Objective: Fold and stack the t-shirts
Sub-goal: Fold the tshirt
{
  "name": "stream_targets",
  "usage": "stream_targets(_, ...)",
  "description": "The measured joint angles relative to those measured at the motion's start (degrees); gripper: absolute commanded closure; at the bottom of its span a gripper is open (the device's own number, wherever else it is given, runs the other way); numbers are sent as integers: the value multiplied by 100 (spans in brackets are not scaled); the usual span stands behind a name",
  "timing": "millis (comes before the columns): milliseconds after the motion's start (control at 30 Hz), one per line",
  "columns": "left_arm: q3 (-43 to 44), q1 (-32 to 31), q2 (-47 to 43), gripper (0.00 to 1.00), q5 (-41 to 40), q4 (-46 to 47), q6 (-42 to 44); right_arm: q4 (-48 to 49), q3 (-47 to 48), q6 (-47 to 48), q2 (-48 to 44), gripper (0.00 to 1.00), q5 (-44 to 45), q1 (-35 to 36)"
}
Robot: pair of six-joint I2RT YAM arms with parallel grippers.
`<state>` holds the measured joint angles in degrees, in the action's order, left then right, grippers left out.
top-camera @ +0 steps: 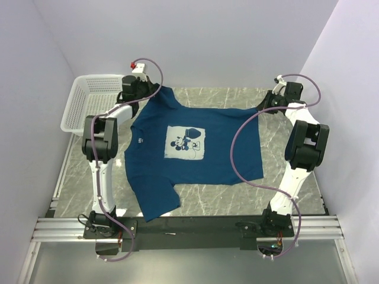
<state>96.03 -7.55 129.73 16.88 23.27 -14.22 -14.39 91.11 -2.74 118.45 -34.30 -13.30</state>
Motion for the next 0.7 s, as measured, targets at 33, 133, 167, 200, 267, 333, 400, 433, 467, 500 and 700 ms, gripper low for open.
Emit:
stream_targets(33, -127, 13, -133, 99, 37, 50, 0, 44, -46, -4, 0, 100, -26, -17)
stream_targets(133, -448, 44, -479, 99, 136, 245, 7, 79, -162, -31, 0, 100, -92, -76)
stream_targets(167, -557, 61, -610, 99, 168, 306, 9, 81, -203, -42, 0, 100, -114, -103)
stream_targets(200, -656, 74, -719, 99, 201, 382, 7, 94, -243, -46, 0, 100, -133, -129)
stream_targets(267, -844, 105, -935, 99, 284, 507, 9, 103, -299, -59, 0, 100, -157, -173)
stream_targets(333, -1001, 129, -1095, 99, 361, 610, 15, 109, -341, -61, 0, 100, -184, -199)
stream_targets(400, -1143, 151, -1211, 99, 446, 656, 17, 107, -352, -63, 0, 100, -197, -210)
stream_targets(433, -1235, 160, -1272, 99, 483, 667, 17, 111, -352, -63, -2, 100, -205, -212)
stream_targets(467, -1346, 164, -1325, 99, 520, 695, 22, 120, -354, -63, -2, 100, -219, -216)
stream_targets(500, -1438, 166, -1370, 99, 553, 695, 26, 129, -354, -66, -4, 100, -225, -232)
stream_targets(700, -2046, 192, -1687, 99, 702, 719, 98, 162, -490, -83, -26, 100, -284, -275)
